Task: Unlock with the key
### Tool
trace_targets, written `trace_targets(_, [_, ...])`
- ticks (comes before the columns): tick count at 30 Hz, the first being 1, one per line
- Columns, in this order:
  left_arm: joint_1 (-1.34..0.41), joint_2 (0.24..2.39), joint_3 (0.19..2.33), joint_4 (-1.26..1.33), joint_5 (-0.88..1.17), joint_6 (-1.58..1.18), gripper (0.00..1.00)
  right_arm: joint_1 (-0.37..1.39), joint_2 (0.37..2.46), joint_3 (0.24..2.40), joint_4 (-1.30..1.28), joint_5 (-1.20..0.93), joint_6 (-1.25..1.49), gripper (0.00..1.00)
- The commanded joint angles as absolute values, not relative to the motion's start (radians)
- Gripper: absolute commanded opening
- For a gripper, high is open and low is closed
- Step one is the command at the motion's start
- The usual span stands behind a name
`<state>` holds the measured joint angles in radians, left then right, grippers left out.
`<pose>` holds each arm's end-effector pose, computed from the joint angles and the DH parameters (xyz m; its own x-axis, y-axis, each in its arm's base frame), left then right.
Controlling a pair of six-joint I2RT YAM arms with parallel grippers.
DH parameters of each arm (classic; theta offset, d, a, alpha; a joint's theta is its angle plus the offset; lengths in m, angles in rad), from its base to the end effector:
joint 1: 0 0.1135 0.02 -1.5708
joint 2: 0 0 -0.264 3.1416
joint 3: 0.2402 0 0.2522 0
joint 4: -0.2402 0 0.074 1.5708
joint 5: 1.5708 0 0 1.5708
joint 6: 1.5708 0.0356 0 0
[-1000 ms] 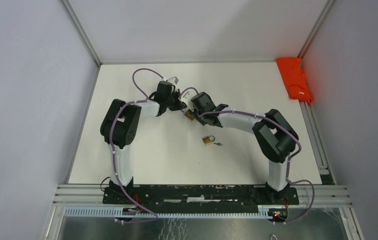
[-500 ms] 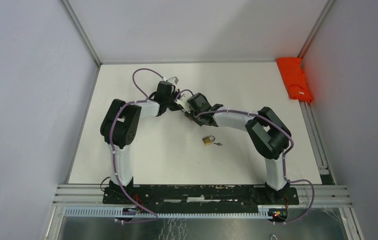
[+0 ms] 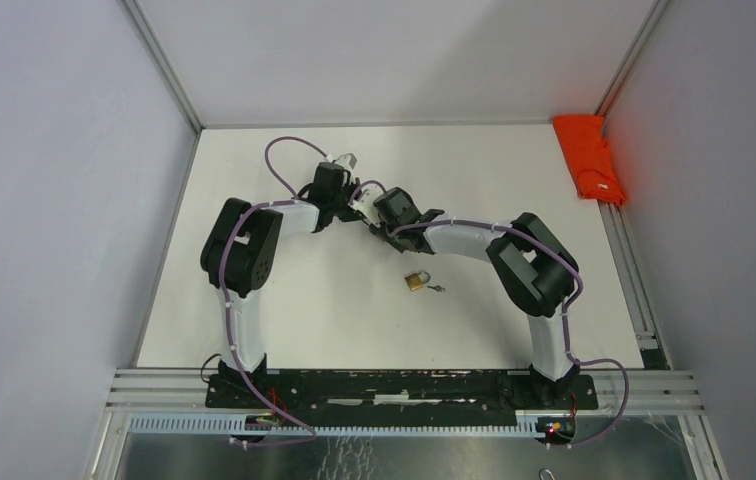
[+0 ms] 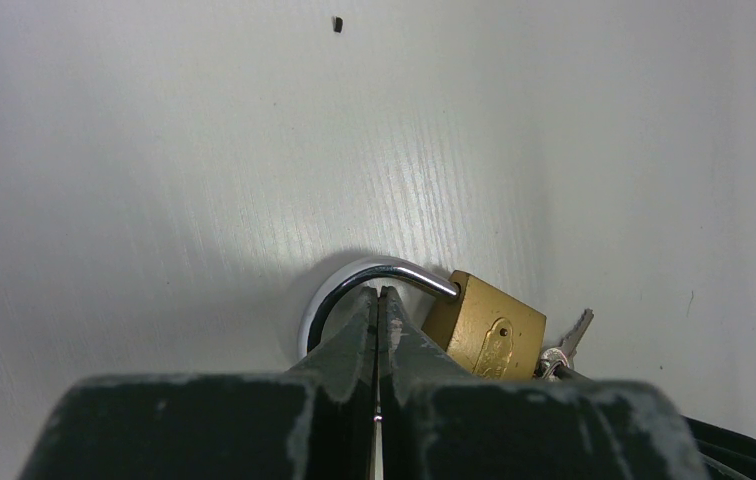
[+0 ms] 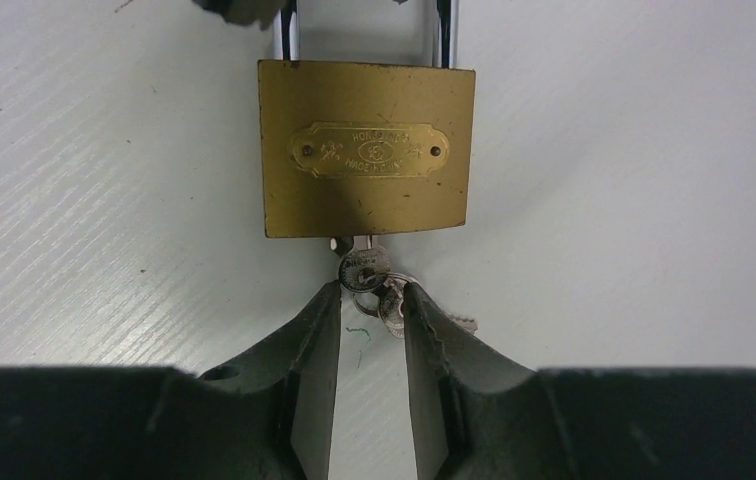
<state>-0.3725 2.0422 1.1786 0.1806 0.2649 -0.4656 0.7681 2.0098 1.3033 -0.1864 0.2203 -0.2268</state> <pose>0.3959 -0.1647 0.1331 -0.7679 -0.1651 -0.6189 0.2190 0.8403 -0.4959 0.3116 0.2902 0.1544 -0.4156 -0.7065 -0.5728 -0.6905 0.6550 -0.3069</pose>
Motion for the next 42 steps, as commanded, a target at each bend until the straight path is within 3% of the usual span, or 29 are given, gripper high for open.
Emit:
trace_targets(1, [-0.374,2.054,1.165,0.143,0.267,-0.455,0.02,0.778,2.030,1.353,-0.161,0.238,-0.240,0.34])
trace_targets(10, [-0.374,2.052,1.157,0.146,0.268,-0.454,0.02,0.790,2.066,1.377,-0.170,0.267,-0.242,0.32])
trace_targets(13, [-0.372,2.051,1.154,0.146,0.270,-0.451,0.02,0.789,2.076,1.380,-0.174,0.268,-0.234,0.24])
trace_targets(16, [-0.373,2.050,1.152,0.145,0.270,-0.450,0.02,0.790,2.095,1.401,-0.201,0.264,-0.221,0.06])
trace_targets(19, [-0.374,2.051,1.155,0.146,0.273,-0.451,0.02,0.788,2.095,1.401,-0.203,0.252,-0.201,0.01])
trace_targets(36, [-0.365,2.059,1.150,0.150,0.291,-0.442,0.02,0.669,2.071,1.391,-0.161,-0.151,-0.002,0.00])
trace_targets(42, [-0.364,2.059,1.148,0.153,0.297,-0.439,0.02,0.626,2.081,1.391,-0.157,-0.198,0.091,0.01])
